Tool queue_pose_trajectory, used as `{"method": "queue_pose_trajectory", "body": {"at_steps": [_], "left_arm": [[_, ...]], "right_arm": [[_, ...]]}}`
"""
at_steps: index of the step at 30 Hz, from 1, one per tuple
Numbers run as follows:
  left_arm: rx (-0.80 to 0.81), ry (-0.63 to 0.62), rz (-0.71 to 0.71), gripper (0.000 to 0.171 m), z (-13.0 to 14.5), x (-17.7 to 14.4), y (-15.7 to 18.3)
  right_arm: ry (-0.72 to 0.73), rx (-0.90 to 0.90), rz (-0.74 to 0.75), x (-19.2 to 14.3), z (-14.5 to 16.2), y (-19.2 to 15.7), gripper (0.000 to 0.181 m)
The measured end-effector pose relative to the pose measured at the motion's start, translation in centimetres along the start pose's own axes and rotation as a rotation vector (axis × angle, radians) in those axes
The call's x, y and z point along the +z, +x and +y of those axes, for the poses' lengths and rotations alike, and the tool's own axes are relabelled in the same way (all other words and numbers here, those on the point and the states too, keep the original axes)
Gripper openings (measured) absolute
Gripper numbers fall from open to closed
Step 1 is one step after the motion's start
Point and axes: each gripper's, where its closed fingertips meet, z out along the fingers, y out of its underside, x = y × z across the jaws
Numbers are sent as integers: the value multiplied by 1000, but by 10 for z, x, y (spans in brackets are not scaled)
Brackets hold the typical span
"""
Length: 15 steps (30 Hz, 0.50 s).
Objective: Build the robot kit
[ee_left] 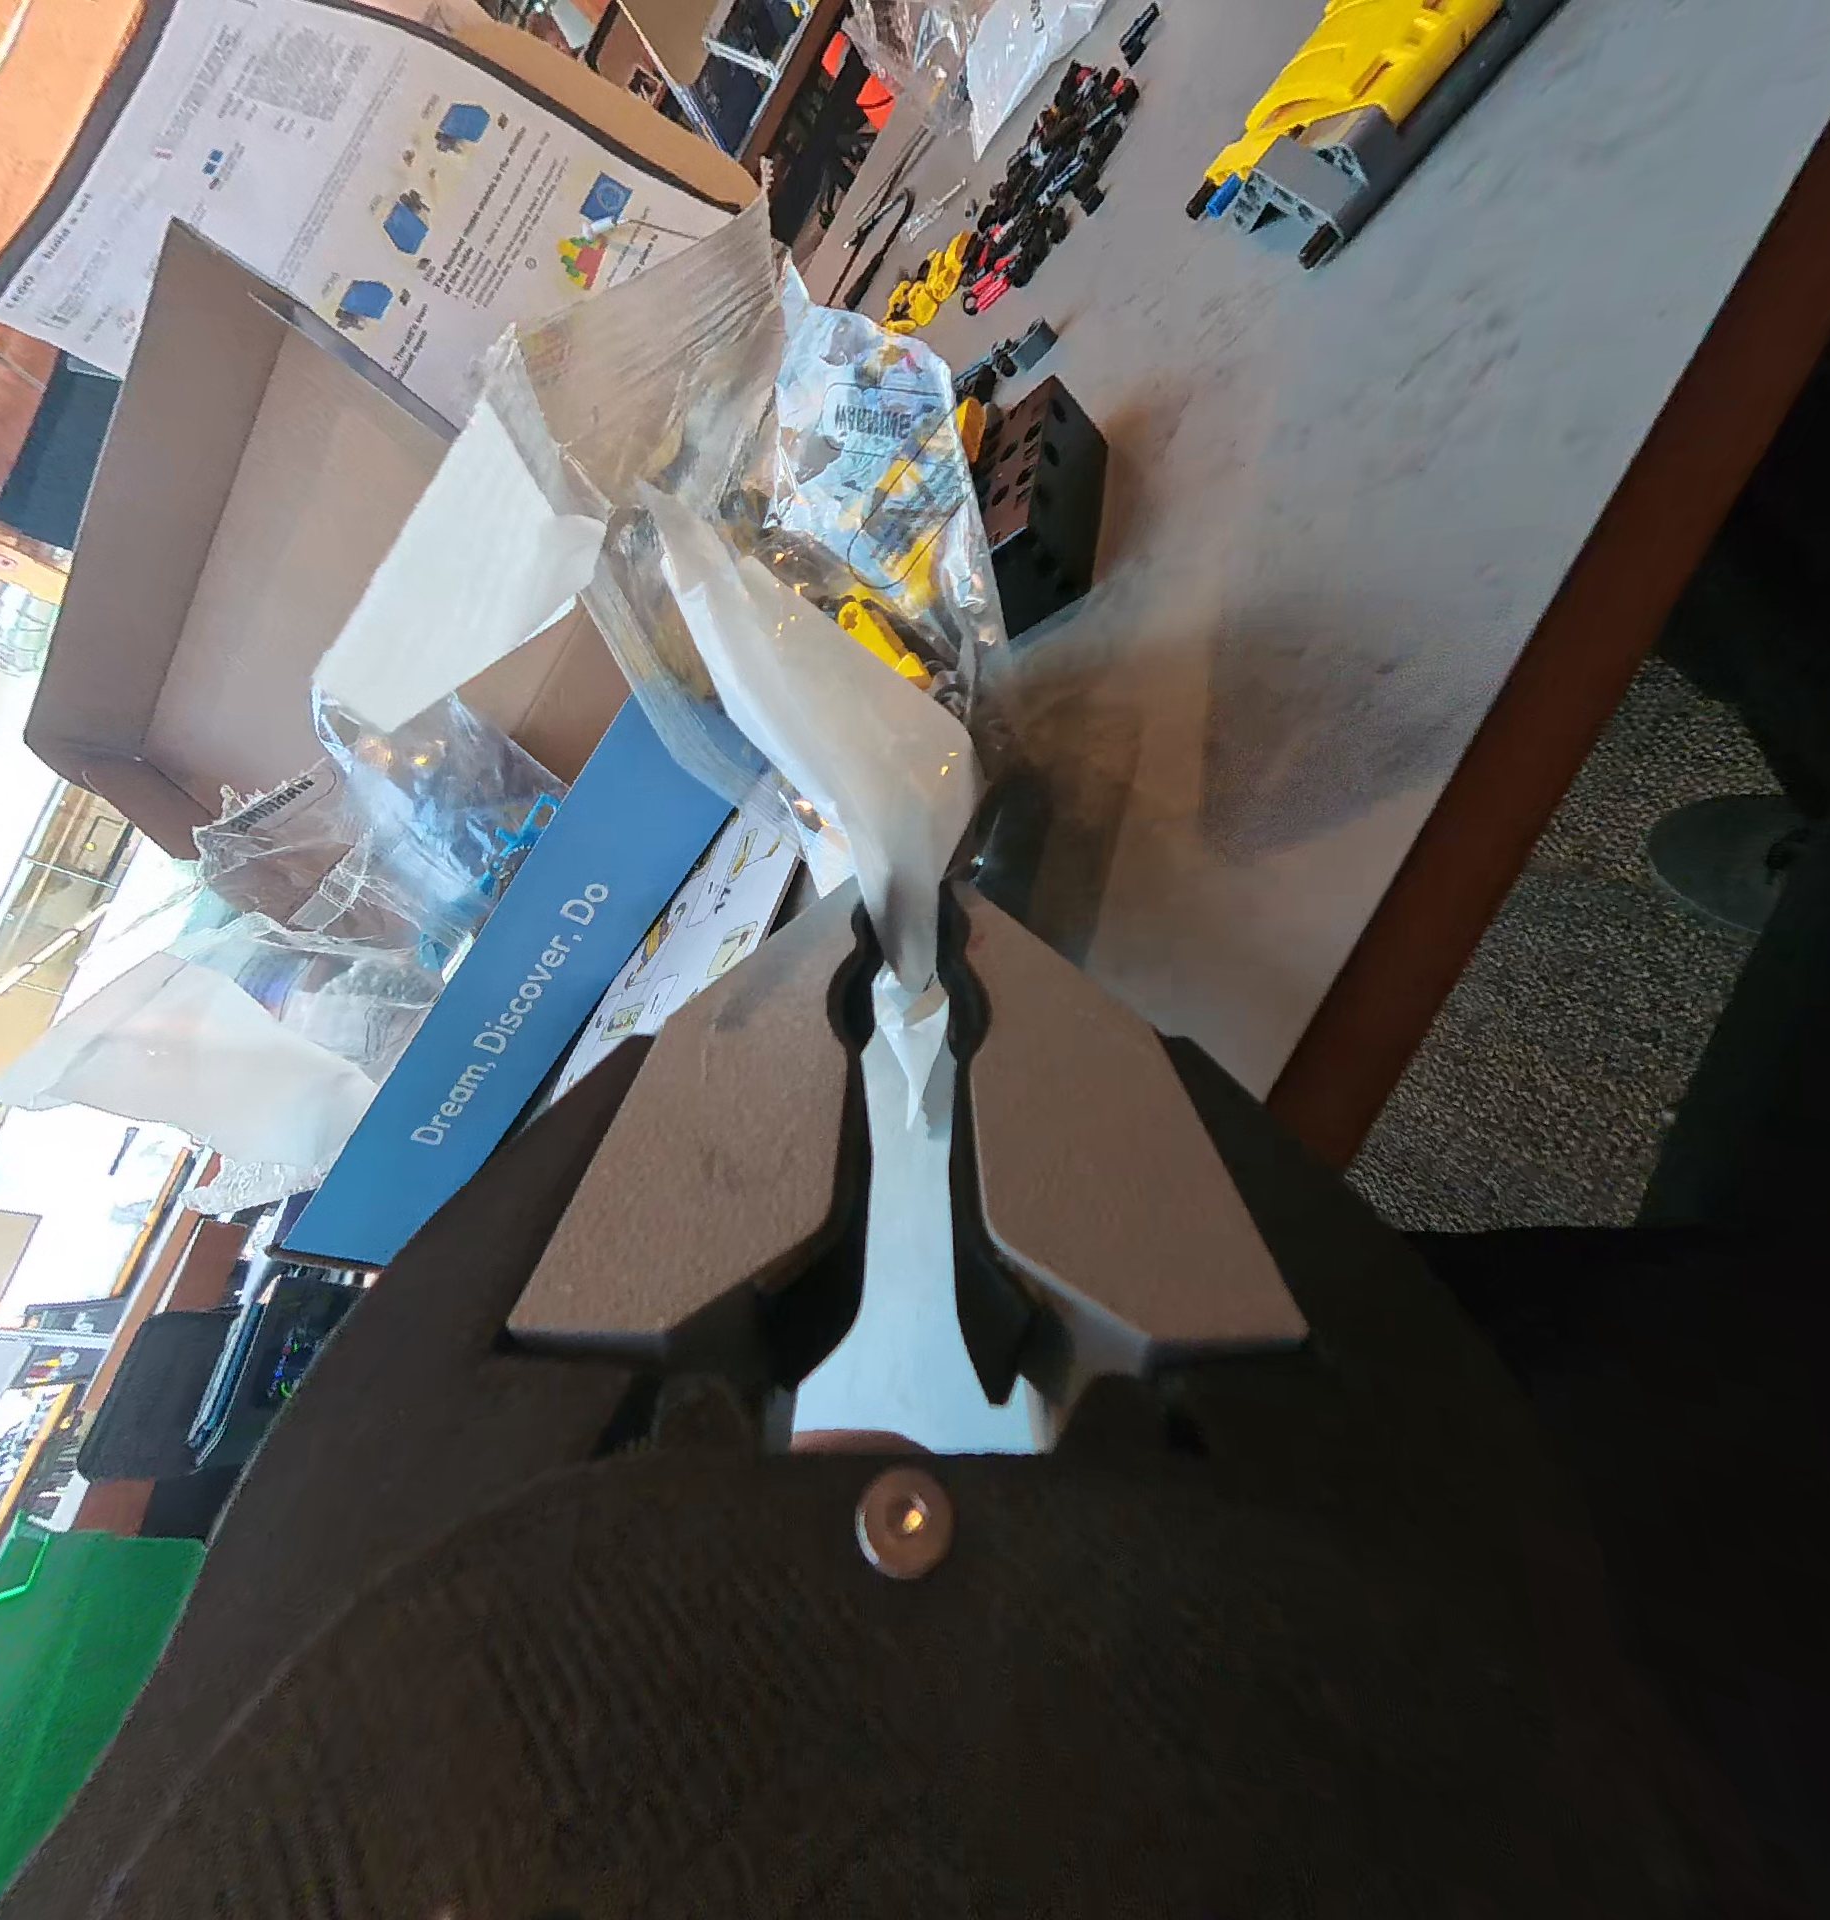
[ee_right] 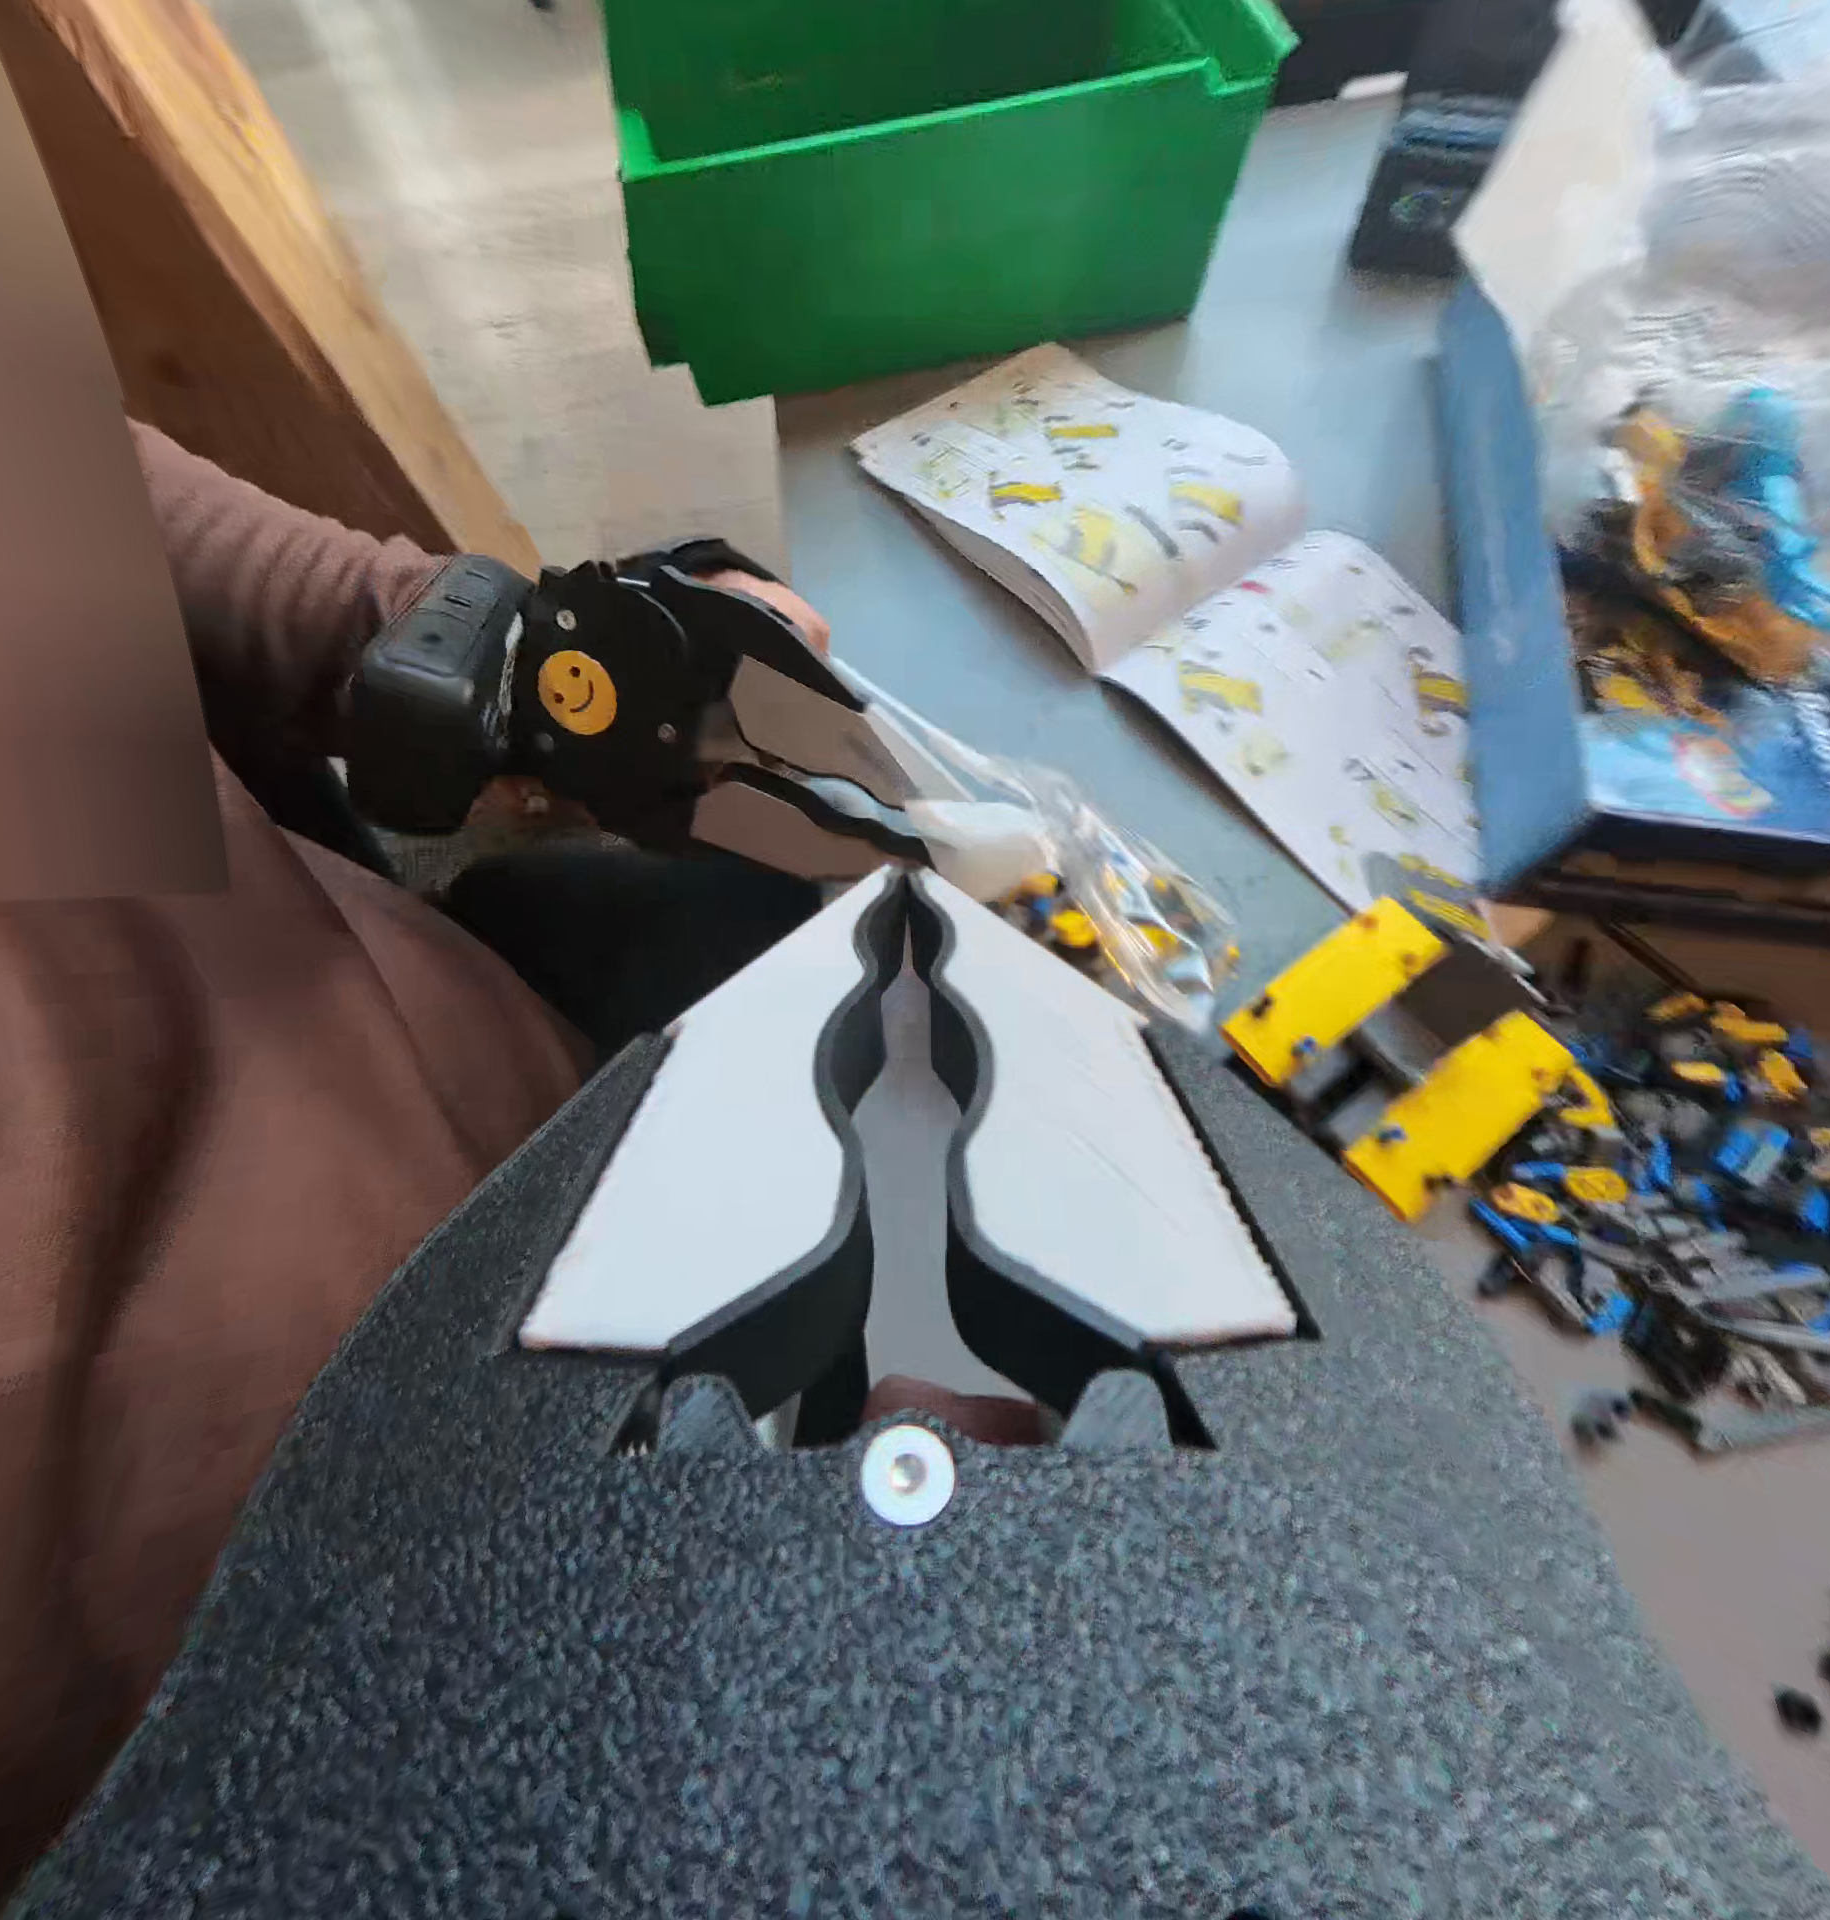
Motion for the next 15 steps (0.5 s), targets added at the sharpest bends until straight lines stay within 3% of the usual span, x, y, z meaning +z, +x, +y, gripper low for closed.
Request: {"method": "queue_pose_trajectory", "body": {"at_steps": [1,3,6,11,15], "left_arm": [[6,1,0,5,0,0,0],[35,1,-4,5,-1,-1,1],[115,-5,-29,5,2,-4,0],[102,15,-13,4,3,-7,3],[-22,12,18,10,8,-7,-1]], "right_arm": [[-40,-21,0,16,-1,-3,0],[-168,-104,142,38,14,18,0],[-296,-204,292,47,34,41,0],[-329,-240,290,61,50,41,0],[-231,-121,62,81,46,14,0]]}}
